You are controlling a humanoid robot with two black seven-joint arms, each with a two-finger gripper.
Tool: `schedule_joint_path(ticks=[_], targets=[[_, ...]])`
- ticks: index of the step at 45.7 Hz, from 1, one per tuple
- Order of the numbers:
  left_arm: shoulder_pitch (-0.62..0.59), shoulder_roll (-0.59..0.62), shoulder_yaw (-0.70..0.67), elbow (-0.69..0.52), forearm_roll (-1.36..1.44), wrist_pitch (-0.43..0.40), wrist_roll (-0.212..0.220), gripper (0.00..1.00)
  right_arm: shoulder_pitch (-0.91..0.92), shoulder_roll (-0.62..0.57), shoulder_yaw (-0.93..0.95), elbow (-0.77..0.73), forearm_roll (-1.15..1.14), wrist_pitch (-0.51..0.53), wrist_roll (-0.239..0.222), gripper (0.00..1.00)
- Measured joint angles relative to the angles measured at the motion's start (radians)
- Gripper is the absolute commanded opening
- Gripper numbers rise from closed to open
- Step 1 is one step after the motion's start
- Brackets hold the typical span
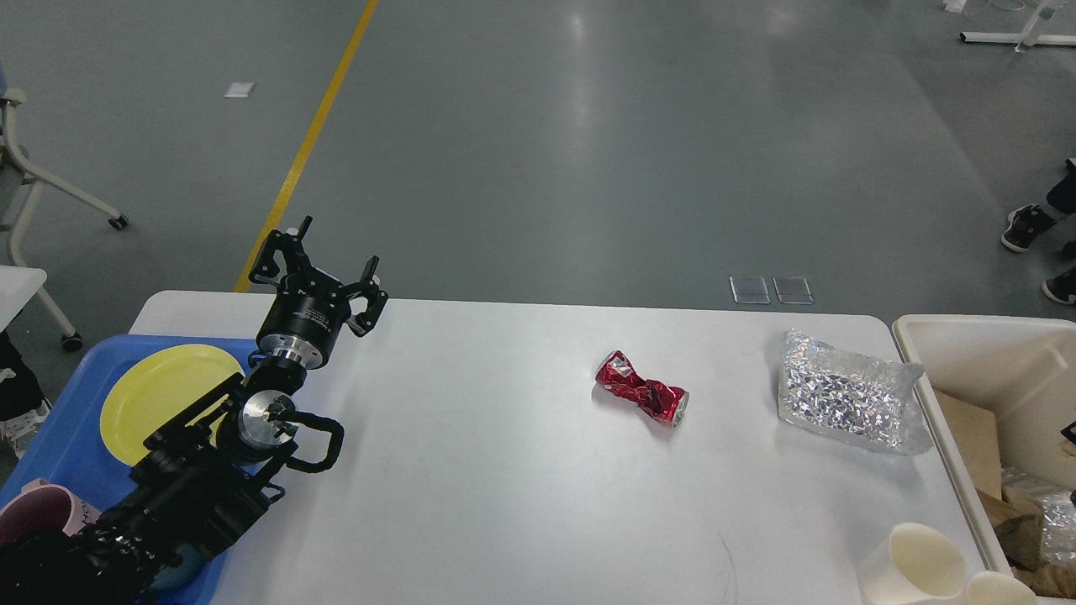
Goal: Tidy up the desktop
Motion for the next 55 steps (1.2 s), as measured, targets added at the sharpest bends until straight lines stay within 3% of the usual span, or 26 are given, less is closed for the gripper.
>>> schedule_joint_path(ticks=[10, 19, 27, 38, 47, 55], targets=[[0.000, 0.000, 0.000, 0.000, 0.000, 0.000, 0.000, 0.96, 0.041, 0.004, 0.003, 0.036, -0.001, 0.006, 0.003, 1.00], [0.000, 0.000, 0.000, 0.000, 0.000, 0.000, 0.000, 0.96, 0.178, -0.029, 0.003, 0.169, -0.018, 0.014, 0.003, 1.00], [0.000, 0.000, 0.000, 0.000, 0.000, 0.000, 0.000, 0.96, 0.429, -0.124, -0.004, 0.452, -0.101, 0.080, 0.002, 1.00], [0.000, 0.000, 0.000, 0.000, 0.000, 0.000, 0.000, 0.96, 0.756, -0.171, -0.013, 0.816, -0.429, 0.209, 0.004, 1.00], [0.000, 0.000, 0.000, 0.000, 0.000, 0.000, 0.000, 0.96, 0.992, -0.156, -0.023, 1.130, -0.502, 0.323, 0.005, 1.00], [0.000, 0.000, 0.000, 0.000, 0.000, 0.000, 0.000, 0.96, 1.082, -0.098, -0.064, 1.300, -0.498, 0.354, 0.005, 1.00]])
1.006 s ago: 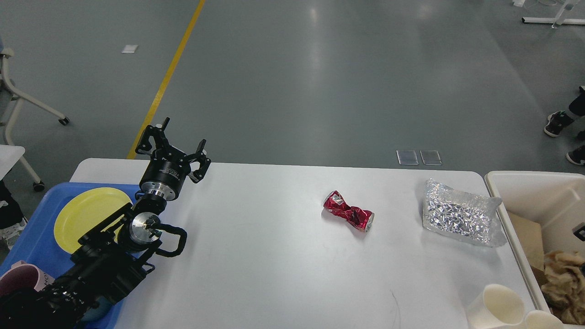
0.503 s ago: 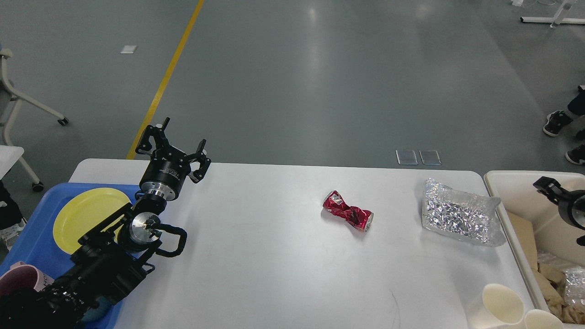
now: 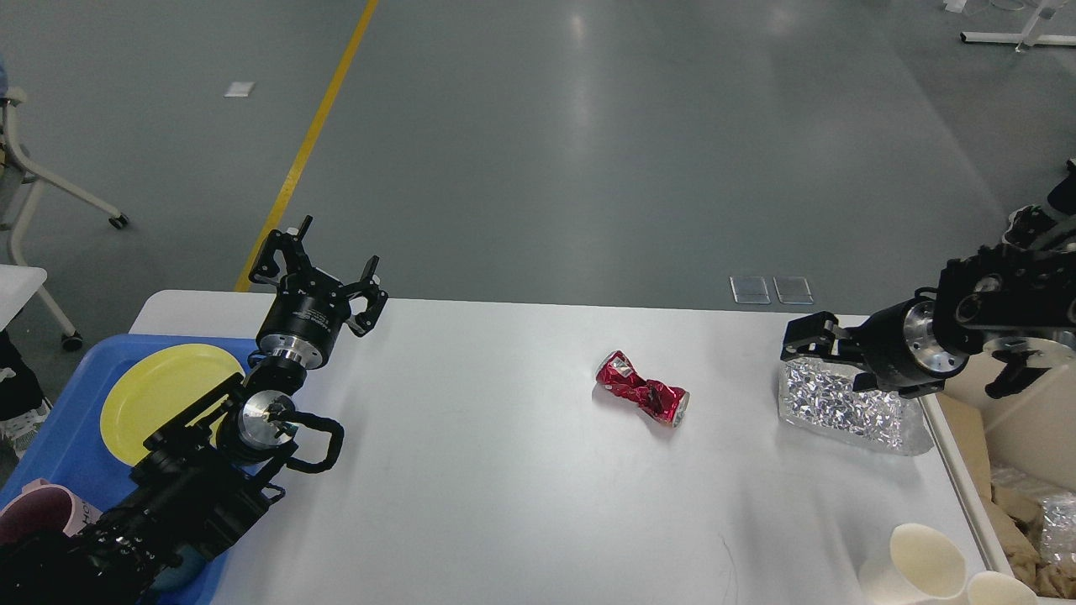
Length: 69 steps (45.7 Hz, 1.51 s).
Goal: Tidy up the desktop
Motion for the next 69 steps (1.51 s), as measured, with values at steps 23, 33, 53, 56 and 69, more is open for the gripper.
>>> schedule_joint_path(ticks=[23, 33, 53, 56, 69], targets=[[0.000, 0.000, 0.000, 0.000, 0.000, 0.000, 0.000, 0.96, -0.292, 0.154, 0.004, -0.329, 0.007, -0.164, -0.003, 1.00], [0.000, 0.000, 0.000, 0.000, 0.000, 0.000, 0.000, 0.96, -0.372, 0.158, 0.021, -0.423, 0.006, -0.196, 0.002, 1.00], [0.000, -0.001, 0.000, 0.000, 0.000, 0.000, 0.000, 0.96, -0.528, 0.265, 0.035, -0.606, 0.006, -0.313, 0.027, 1.00], [0.000, -0.001, 0.000, 0.000, 0.000, 0.000, 0.000, 0.96, -0.543, 0.275, 0.035, -0.616, 0.006, -0.320, 0.037, 1.00], [0.000, -0.001, 0.000, 0.000, 0.000, 0.000, 0.000, 0.96, -0.581, 0.334, 0.038, -0.643, 0.008, -0.394, 0.050, 0.89]])
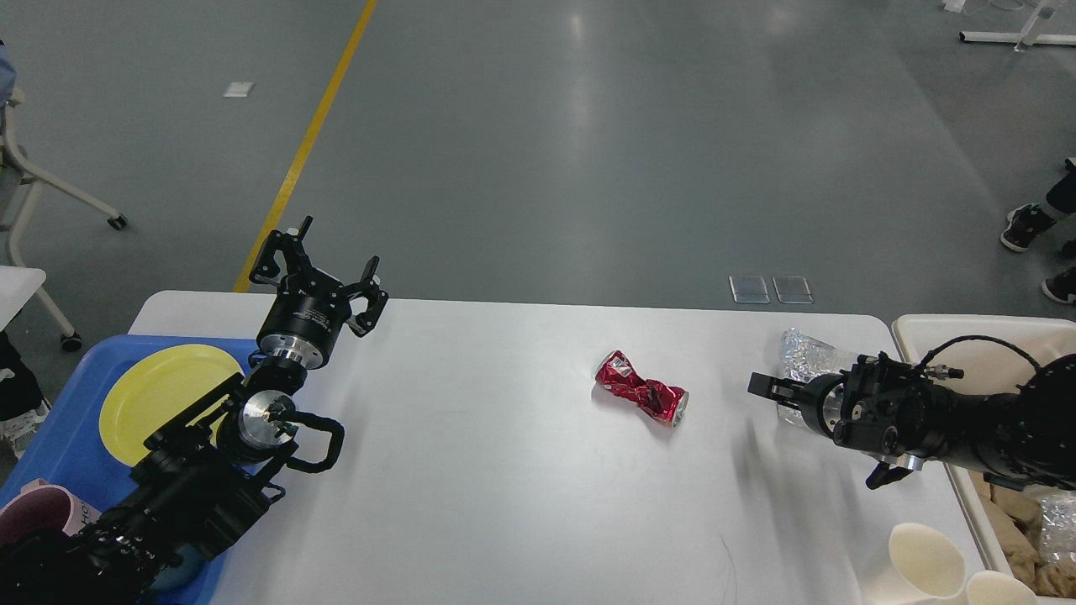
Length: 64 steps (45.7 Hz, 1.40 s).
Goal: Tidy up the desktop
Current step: 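Grasp the foil-wrapped item with the right gripper and lift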
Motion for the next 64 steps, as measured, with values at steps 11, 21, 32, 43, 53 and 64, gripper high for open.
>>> schedule_joint_path(ticks=[11, 21, 32, 43, 53, 64], targets=[[0.000, 0.000, 0.000, 0.000, 0.000, 0.000, 0.000, 0.96, -0.019, 0.033, -0.007, -0.041, 0.048, -0.007, 0.010, 0.71], [0.000, 0.001, 0.000, 0.000, 0.000, 0.000, 0.000, 0.96, -0.031, 0.031, -0.009, -0.048, 0.073, -0.004, 0.011, 0.00], [0.000, 0.001, 0.000, 0.000, 0.000, 0.000, 0.000, 0.96, -0.041, 0.036, -0.008, -0.047, 0.074, -0.013, 0.009, 0.00], [0.000, 0.000, 0.000, 0.000, 0.000, 0.000, 0.000, 0.96, -0.043, 0.034, -0.007, -0.045, 0.074, -0.035, 0.009, 0.00], [0.001, 0.000, 0.000, 0.000, 0.000, 0.000, 0.000, 0.96, -0.047, 0.034, -0.006, -0.042, 0.074, -0.038, 0.010, 0.00], [0.001, 0.000, 0.000, 0.000, 0.000, 0.000, 0.000, 0.96, 0.041, -0.044, -0.007, 0.035, 0.066, -0.032, 0.013, 0.00]])
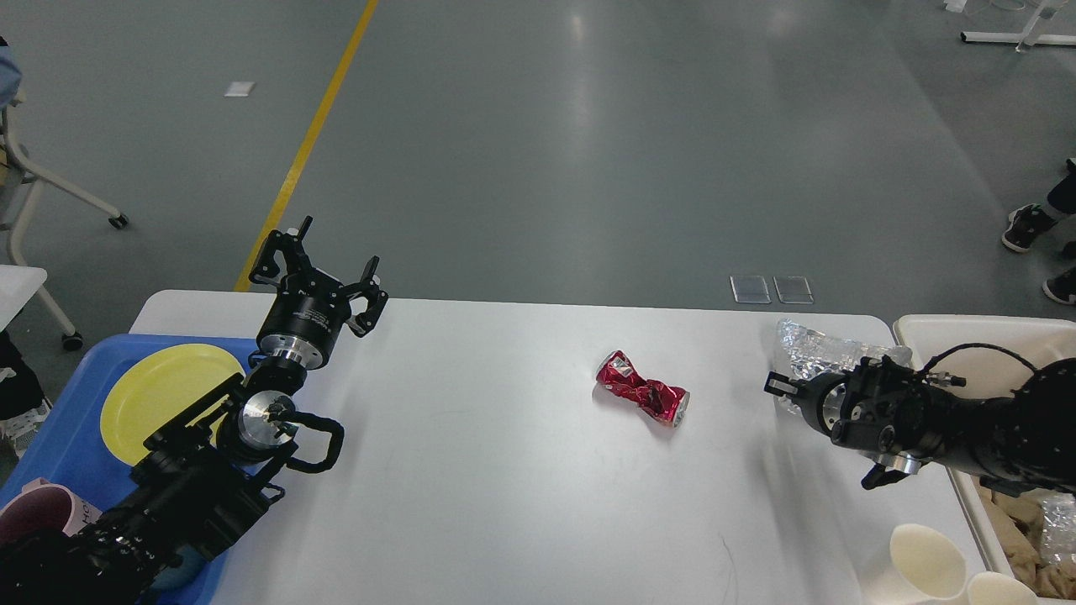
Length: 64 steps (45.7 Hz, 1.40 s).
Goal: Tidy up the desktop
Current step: 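Grasp the foil-wrapped item with the right gripper and lift, then carry the foil item over the white bin and release it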
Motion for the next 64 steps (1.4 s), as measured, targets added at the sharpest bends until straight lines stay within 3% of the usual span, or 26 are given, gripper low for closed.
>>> schedule_joint_path(ticks=[8, 21, 26, 31, 41, 56, 64], targets=[[0.000, 0.000, 0.000, 0.000, 0.000, 0.000, 0.000, 0.96, 0.274, -0.154, 0.000, 0.227, -0.003, 0.105, 0.001, 0.00], [-0.001, 0.001, 0.000, 0.000, 0.000, 0.000, 0.000, 0.96, 0.737, -0.291, -0.003, 0.457, -0.005, 0.585, -0.001, 0.00], [-0.001, 0.001, 0.000, 0.000, 0.000, 0.000, 0.000, 0.96, 0.796, -0.294, -0.003, 0.499, -0.006, 0.618, -0.009, 0.00], [-0.001, 0.001, 0.000, 0.000, 0.000, 0.000, 0.000, 0.96, 0.770, -0.294, -0.015, 0.488, -0.018, 0.568, -0.013, 0.00], [-0.001, 0.000, 0.000, 0.000, 0.000, 0.000, 0.000, 0.96, 0.507, -0.308, -0.093, 0.272, -0.085, 0.386, -0.013, 0.00], [-0.001, 0.001, 0.000, 0.000, 0.000, 0.000, 0.000, 0.96, -0.154, -0.285, -0.032, -0.515, -0.006, 0.230, -0.006, 0.00], [-0.001, 0.001, 0.000, 0.000, 0.000, 0.000, 0.000, 0.96, -0.320, -0.231, 0.014, -0.651, 0.116, 0.174, -0.020, 0.00]])
